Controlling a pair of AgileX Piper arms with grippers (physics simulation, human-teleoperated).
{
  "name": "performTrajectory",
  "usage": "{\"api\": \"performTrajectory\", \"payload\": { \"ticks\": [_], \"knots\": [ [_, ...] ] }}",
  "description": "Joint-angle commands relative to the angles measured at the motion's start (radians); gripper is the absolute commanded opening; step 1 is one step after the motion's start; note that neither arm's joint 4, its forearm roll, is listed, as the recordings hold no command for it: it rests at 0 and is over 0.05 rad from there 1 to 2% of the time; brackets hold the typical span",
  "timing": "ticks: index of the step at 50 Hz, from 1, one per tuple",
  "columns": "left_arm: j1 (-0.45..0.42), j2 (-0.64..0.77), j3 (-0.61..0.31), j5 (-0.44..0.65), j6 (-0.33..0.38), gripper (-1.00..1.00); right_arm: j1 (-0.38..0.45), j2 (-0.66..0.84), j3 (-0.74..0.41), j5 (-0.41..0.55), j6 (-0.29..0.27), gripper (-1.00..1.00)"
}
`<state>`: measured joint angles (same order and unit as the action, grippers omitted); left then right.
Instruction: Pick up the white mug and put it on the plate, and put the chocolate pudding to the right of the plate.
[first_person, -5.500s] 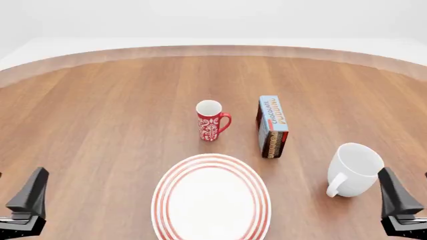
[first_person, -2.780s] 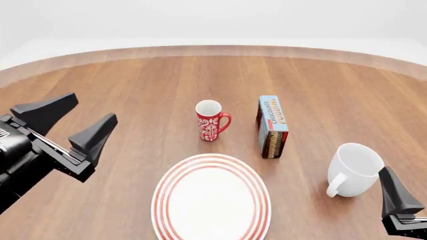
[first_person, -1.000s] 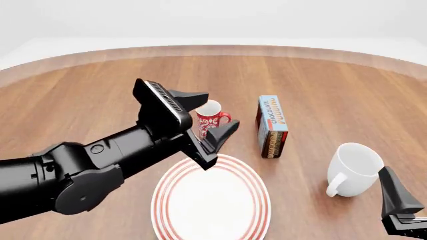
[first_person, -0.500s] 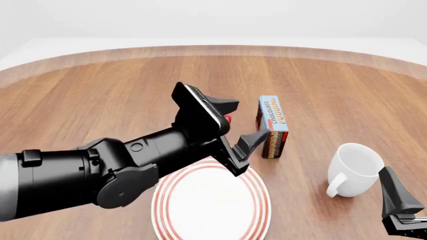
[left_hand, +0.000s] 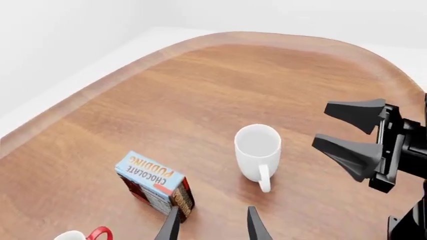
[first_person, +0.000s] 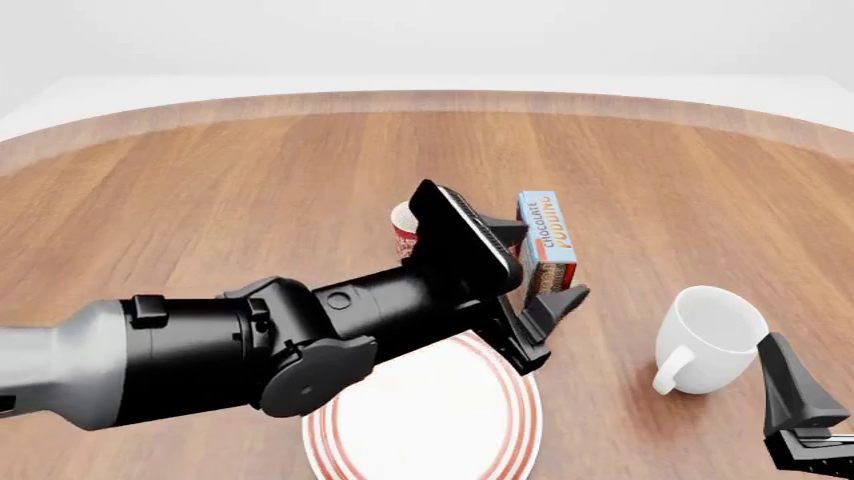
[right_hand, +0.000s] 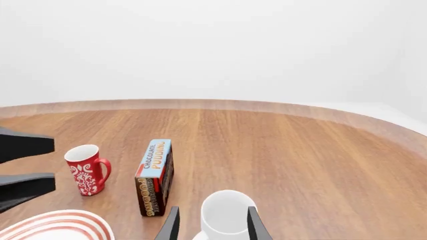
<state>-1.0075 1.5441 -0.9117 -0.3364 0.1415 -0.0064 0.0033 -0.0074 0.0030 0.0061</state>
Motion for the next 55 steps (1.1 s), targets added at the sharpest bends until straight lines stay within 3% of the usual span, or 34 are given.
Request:
{"api": "performTrajectory", "payload": {
  "ticks": [1, 55],
  "knots": [
    [-0.029, 0.029, -0.035, 0.021, 0.002, 1.00, -0.001, 0.003, 0.001, -0.003, 0.002, 1.00],
    [-0.131, 0.173, -0.201, 0.116, 0.010, 1.00, -0.001, 0.003, 0.002, -0.005, 0.001, 1.00]
  ]
}}
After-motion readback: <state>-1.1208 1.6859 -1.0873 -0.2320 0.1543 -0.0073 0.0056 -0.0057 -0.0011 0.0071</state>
